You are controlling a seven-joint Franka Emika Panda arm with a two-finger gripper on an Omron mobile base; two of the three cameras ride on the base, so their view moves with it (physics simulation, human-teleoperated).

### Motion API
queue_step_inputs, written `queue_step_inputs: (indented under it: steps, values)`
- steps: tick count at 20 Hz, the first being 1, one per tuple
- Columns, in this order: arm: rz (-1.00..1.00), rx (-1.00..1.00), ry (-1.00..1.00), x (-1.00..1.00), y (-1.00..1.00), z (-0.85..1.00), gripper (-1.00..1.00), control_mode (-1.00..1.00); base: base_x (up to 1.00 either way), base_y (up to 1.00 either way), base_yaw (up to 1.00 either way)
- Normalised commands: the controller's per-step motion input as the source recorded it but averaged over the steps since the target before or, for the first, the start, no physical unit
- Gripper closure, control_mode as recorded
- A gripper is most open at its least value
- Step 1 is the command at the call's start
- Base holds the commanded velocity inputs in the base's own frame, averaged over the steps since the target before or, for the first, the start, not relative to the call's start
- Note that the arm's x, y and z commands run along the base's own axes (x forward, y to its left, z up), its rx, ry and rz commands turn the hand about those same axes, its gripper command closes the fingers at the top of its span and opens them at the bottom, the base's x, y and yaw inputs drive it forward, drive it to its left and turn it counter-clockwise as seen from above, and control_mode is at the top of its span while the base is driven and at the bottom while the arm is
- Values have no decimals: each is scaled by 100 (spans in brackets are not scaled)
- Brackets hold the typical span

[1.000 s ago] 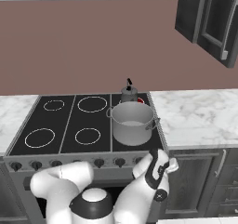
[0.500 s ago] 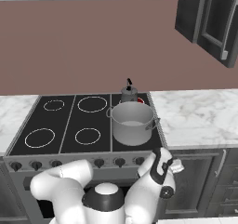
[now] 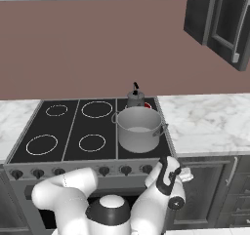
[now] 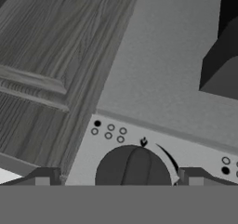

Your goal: Pick the kettle from the cabinet and place it on a stove burner. Then pick the pot from the counter and place it on another stove burner. Finally, turn both burners on.

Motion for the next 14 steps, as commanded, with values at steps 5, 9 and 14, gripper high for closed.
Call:
queue_step_inputs:
  steps: [5, 9, 14]
  values:
    - [0, 0, 0, 0, 21, 0, -100, -100, 0, 0, 0]
    - [0, 0, 0, 13, 7, -1, -100, -100, 0, 0, 0]
    - [0, 0, 0, 22, 0, -10, -100, -100, 0, 0, 0]
